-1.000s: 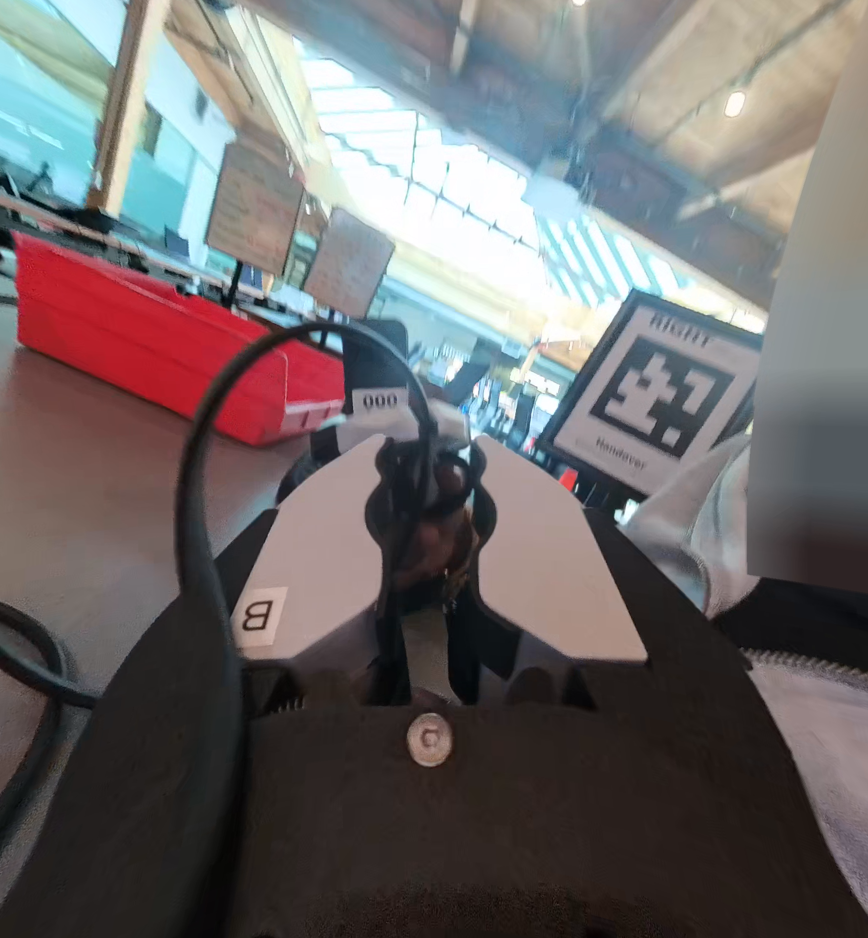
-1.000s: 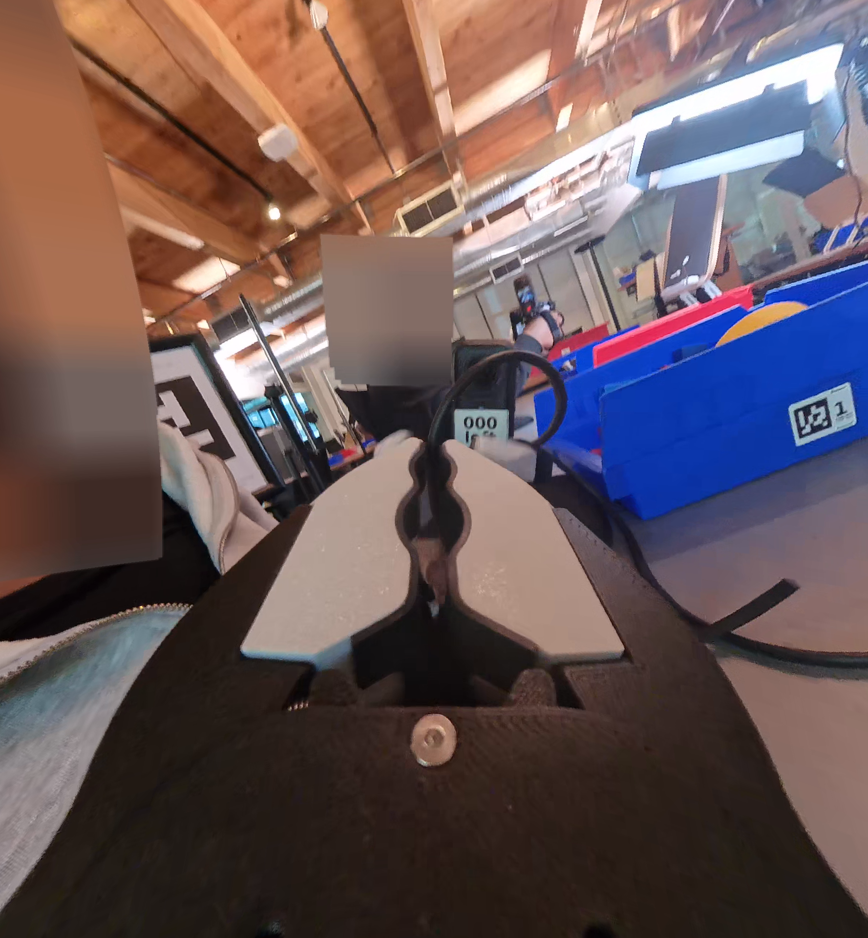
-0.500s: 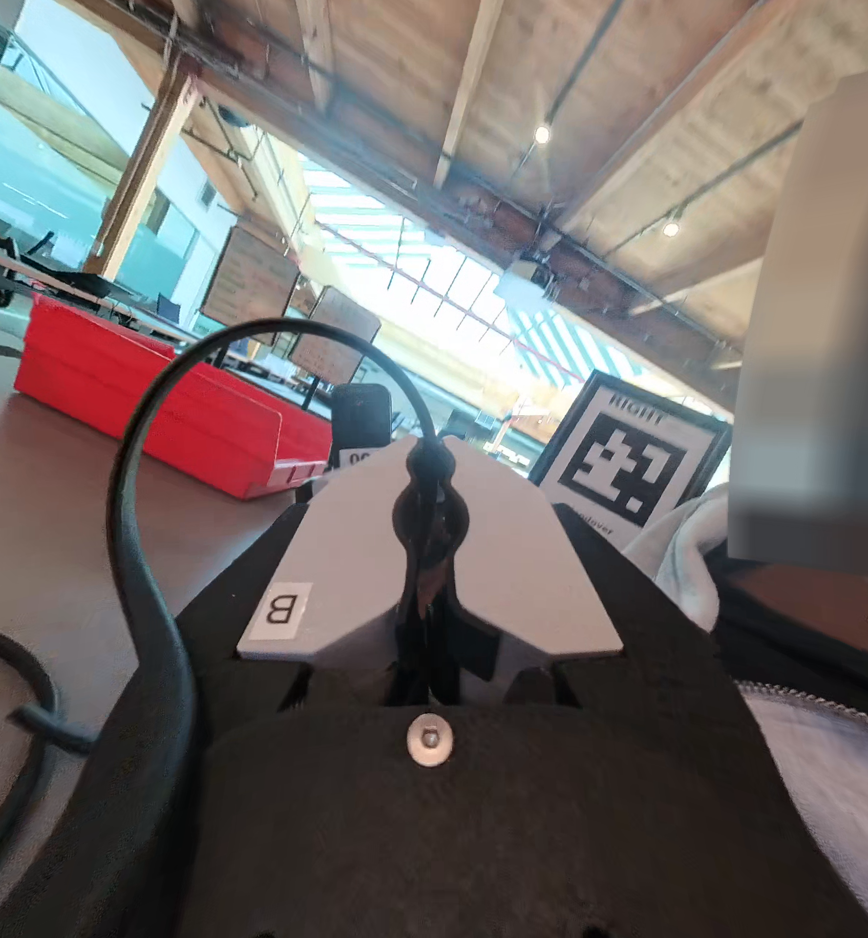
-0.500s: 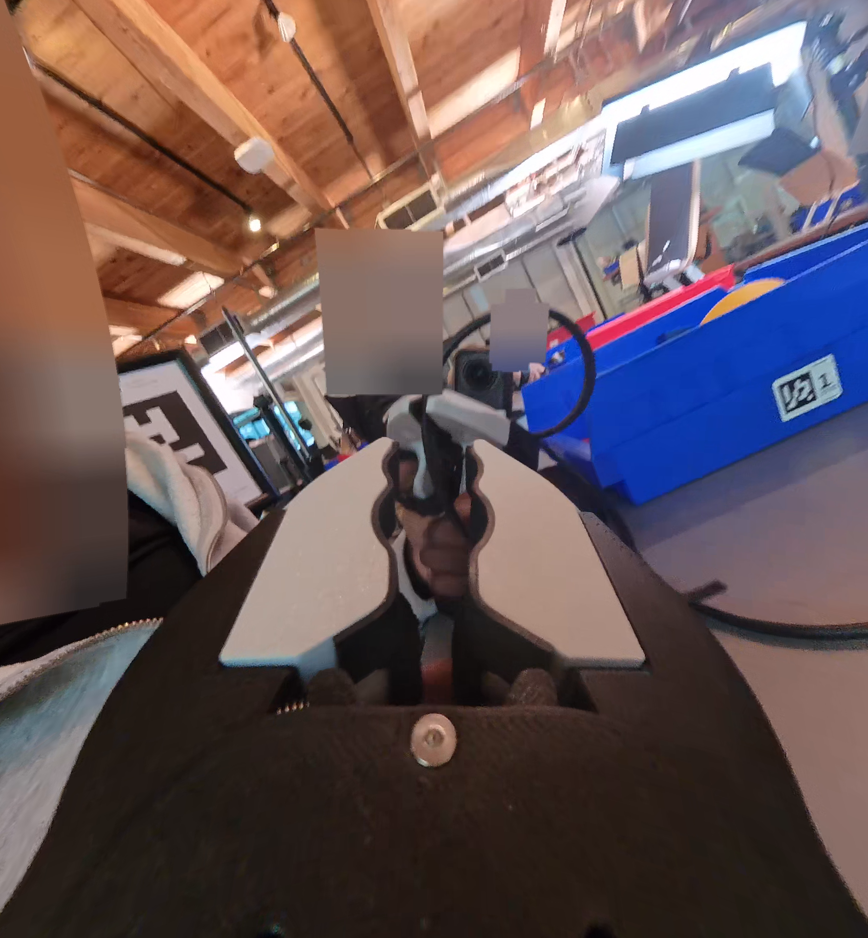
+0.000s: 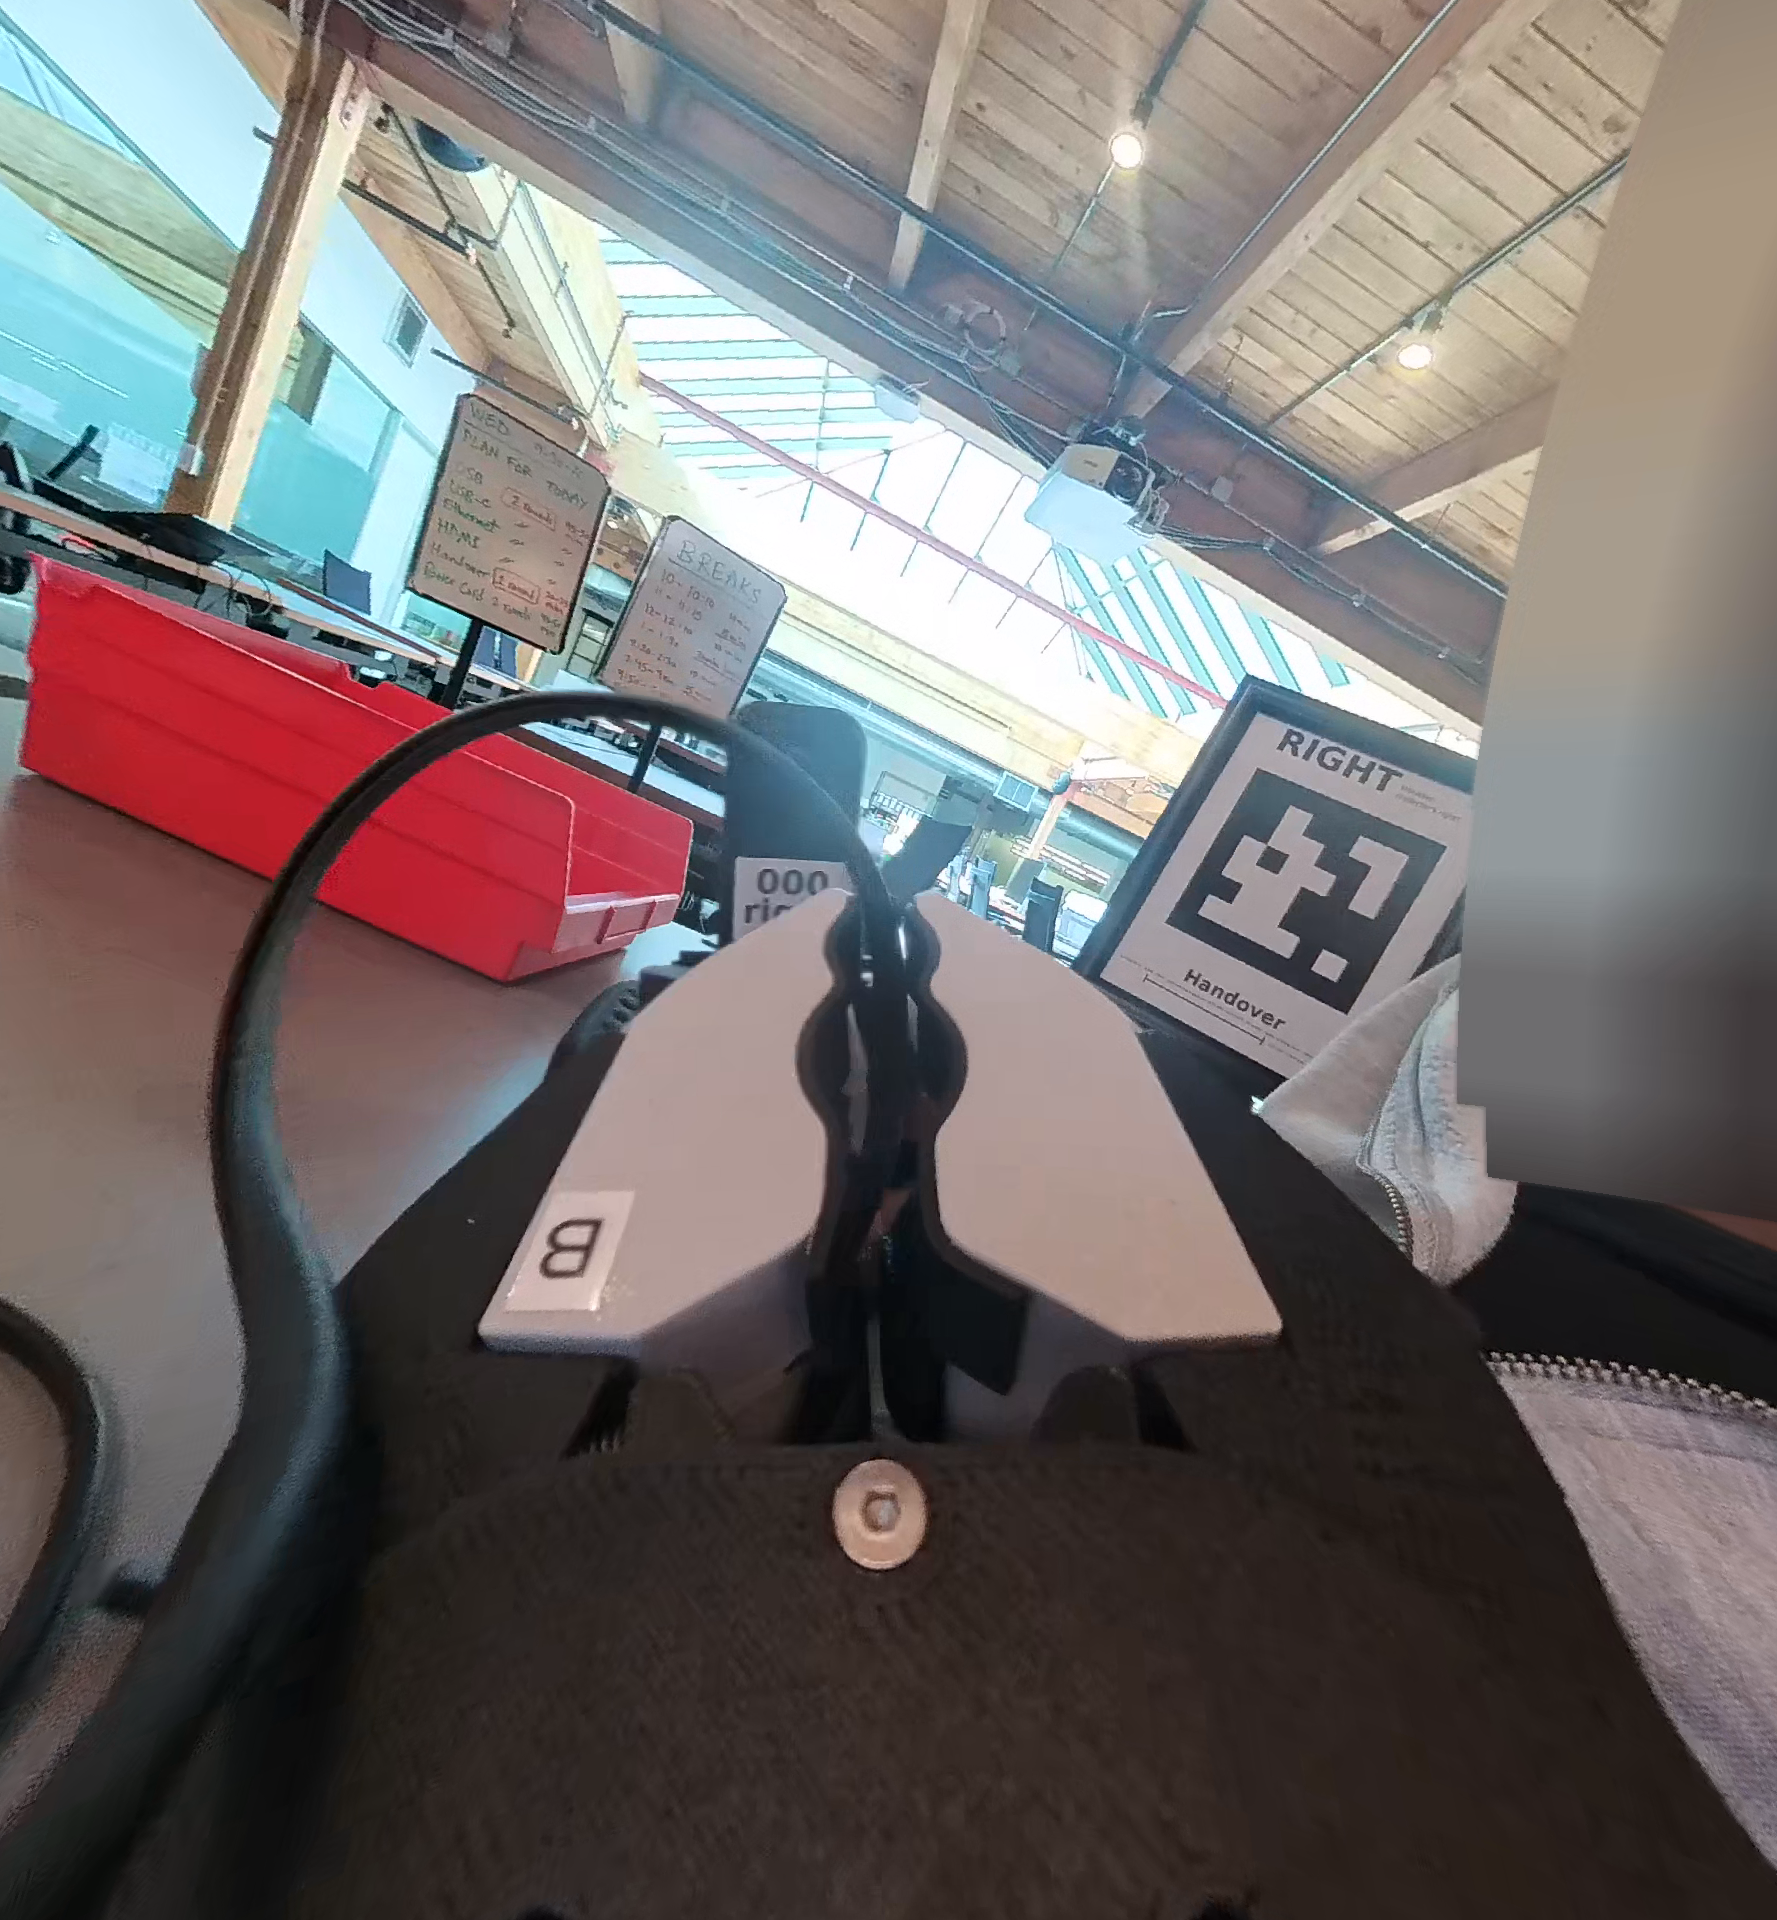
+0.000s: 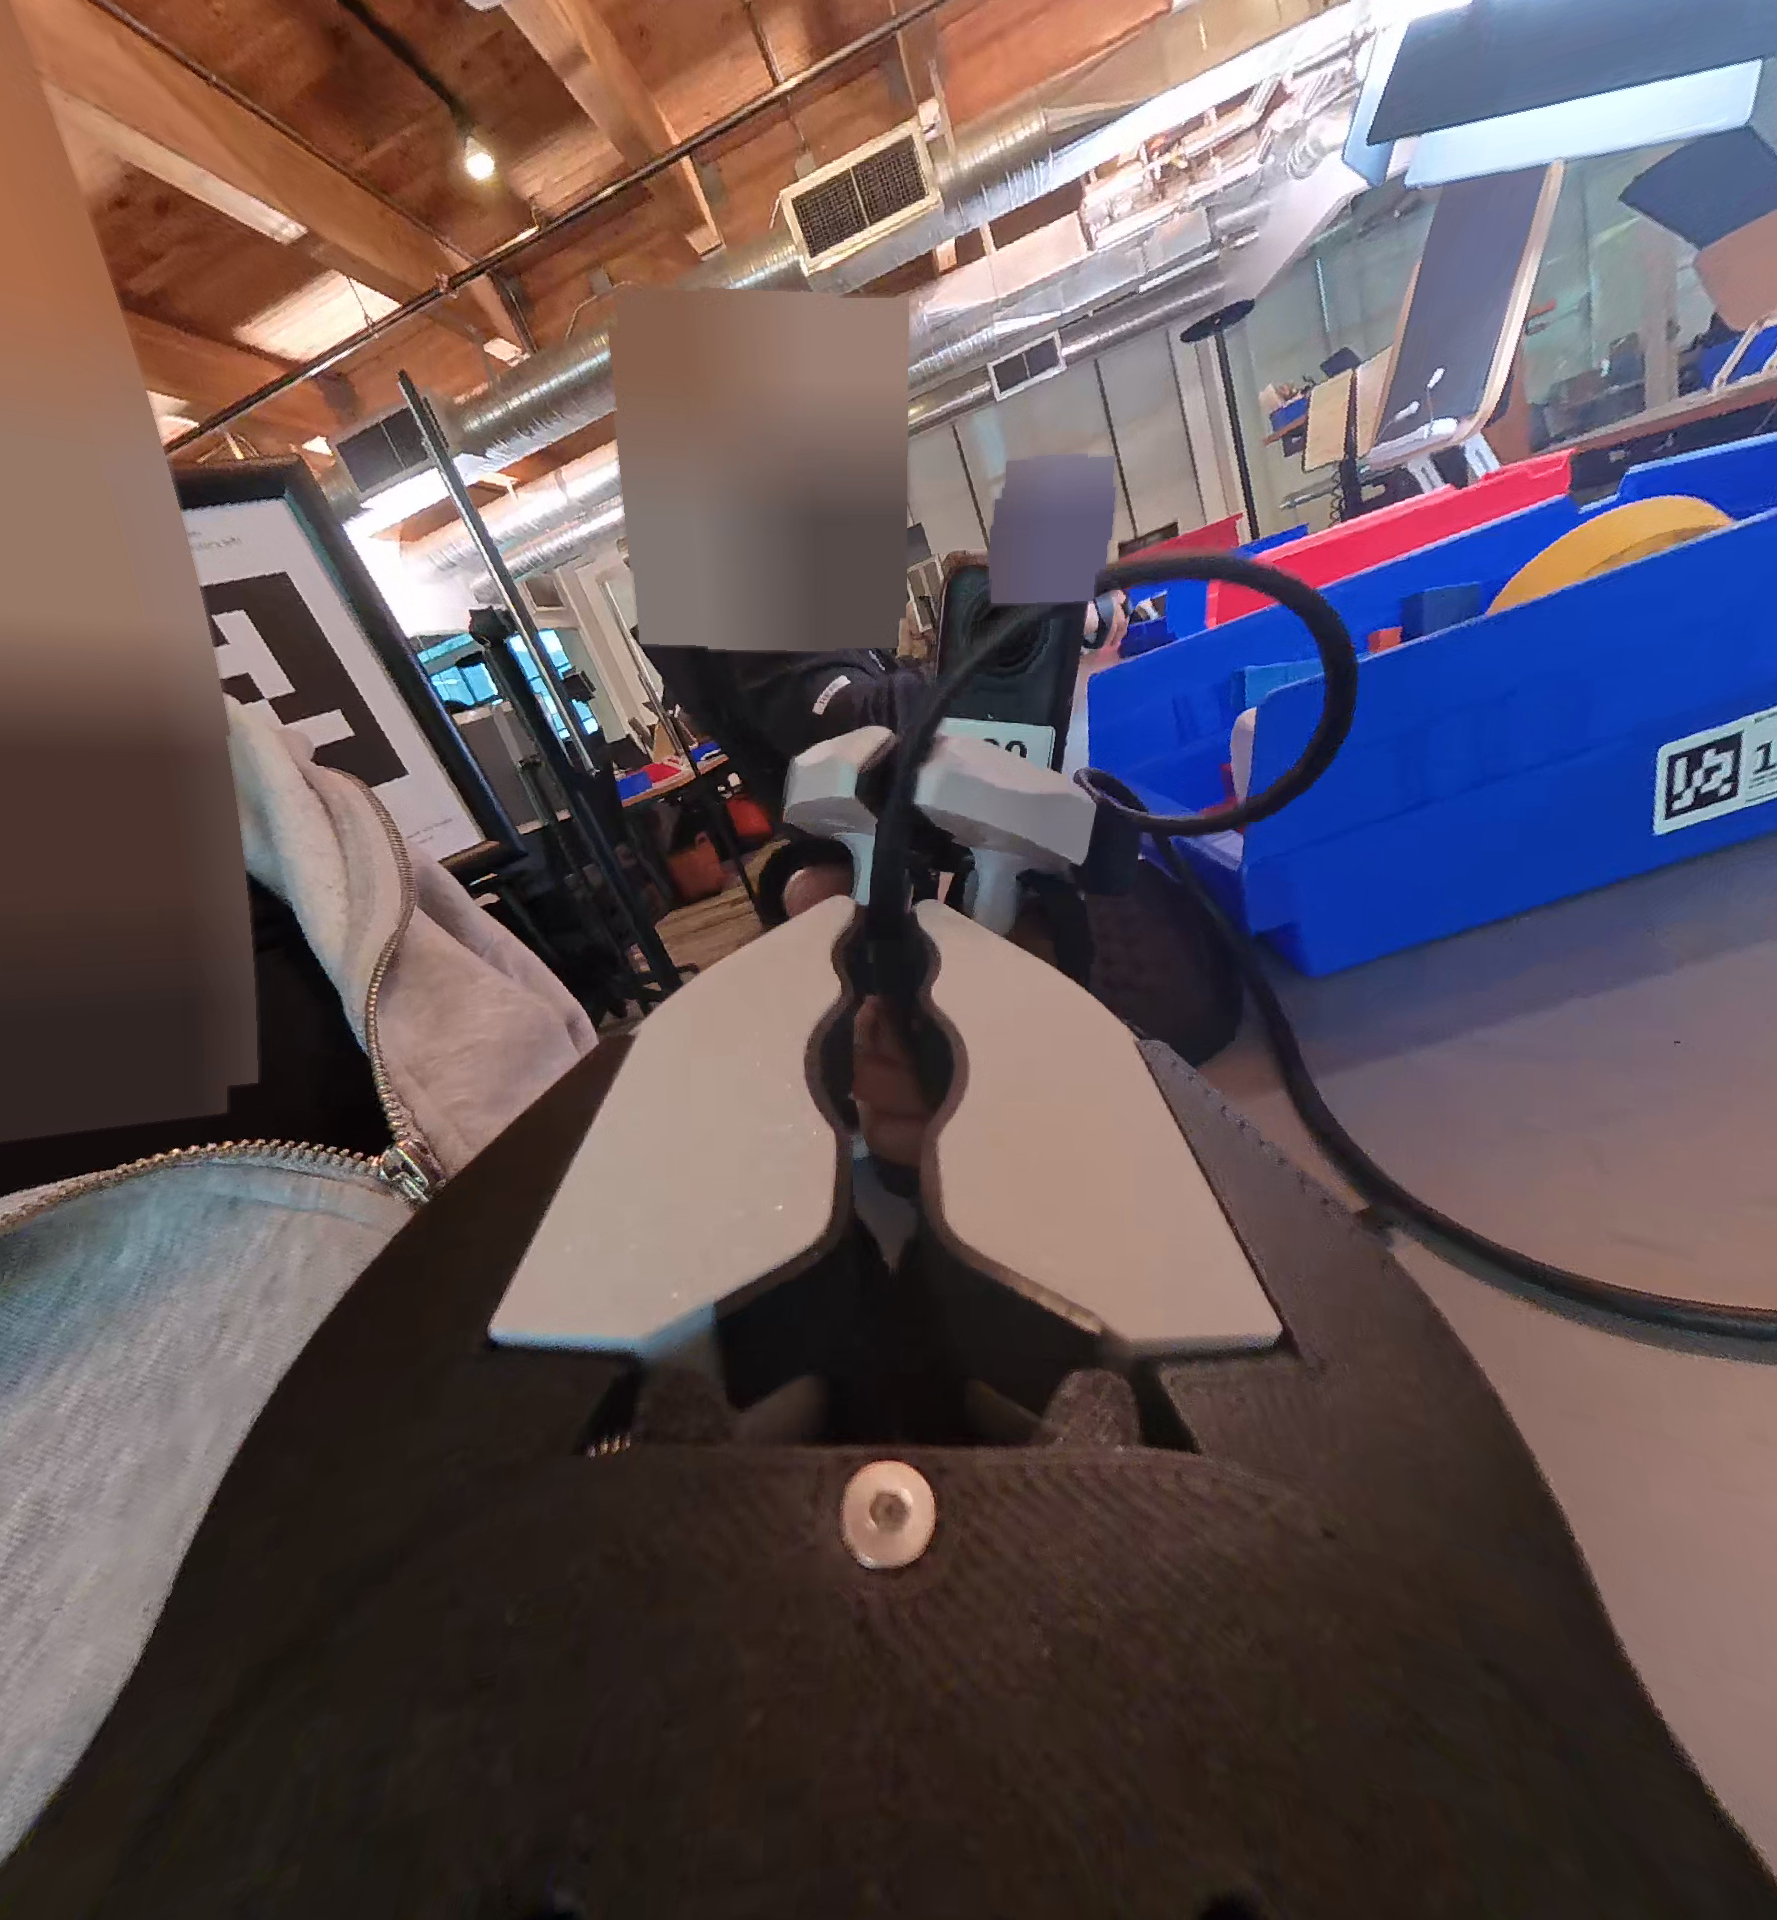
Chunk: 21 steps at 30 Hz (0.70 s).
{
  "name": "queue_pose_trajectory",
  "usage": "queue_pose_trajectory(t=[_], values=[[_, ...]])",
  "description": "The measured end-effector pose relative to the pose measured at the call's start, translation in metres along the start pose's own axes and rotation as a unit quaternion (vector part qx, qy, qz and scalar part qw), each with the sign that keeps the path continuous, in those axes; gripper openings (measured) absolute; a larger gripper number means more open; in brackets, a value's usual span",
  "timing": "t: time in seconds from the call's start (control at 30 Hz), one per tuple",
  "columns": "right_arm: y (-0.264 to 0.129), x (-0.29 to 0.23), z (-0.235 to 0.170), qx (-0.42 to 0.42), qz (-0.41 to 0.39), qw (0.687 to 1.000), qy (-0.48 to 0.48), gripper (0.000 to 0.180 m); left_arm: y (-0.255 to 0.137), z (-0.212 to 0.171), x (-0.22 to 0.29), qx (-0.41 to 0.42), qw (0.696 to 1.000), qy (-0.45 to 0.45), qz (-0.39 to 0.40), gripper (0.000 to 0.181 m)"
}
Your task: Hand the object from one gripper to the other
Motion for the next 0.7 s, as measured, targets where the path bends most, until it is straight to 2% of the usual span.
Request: queue_pose_trajectory(t=[0.17, 0.33, 0.43, 0.53, 0.6, 0.7], values=[[-0.011, 0.006, 0.018, 0.063, -0.007, 0.998, 0.020, 0.006, 0.003, -0.005, -0.002, -0.022, 1.000, 0.003, 0.009, 0.030], [-0.011, 0.009, 0.018, 0.062, -0.021, 0.998, 0.015, 0.006, 0.001, -0.006, -0.005, -0.029, 0.999, 0.015, 0.025, 0.030], [-0.017, 0.011, 0.025, 0.090, -0.017, 0.995, 0.032, 0.005, -0.002, -0.003, -0.009, -0.028, 0.998, 0.031, 0.049, 0.031], [-0.020, 0.012, 0.031, 0.111, -0.019, 0.993, 0.037, 0.006, -0.001, -0.014, -0.014, -0.075, 0.993, 0.051, 0.075, 0.031], [-0.020, 0.012, 0.031, 0.112, -0.021, 0.993, 0.032, 0.006, 0.002, -0.024, -0.016, -0.122, 0.986, 0.075, 0.089, 0.028], [-0.020, 0.012, 0.030, 0.110, -0.022, 0.993, 0.029, 0.006, 0.003, -0.024, -0.013, -0.120, 0.986, 0.089, 0.079, 0.005]])
Point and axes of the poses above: each gripper's, where its closed fingertips meet, y out along the fingers, z out of its top, x = y × z across the jaws, the point moved 2 cm from there along -y, back along the fingers, and after that the axes turned 13 degrees about -z, right-handed, at the moved point
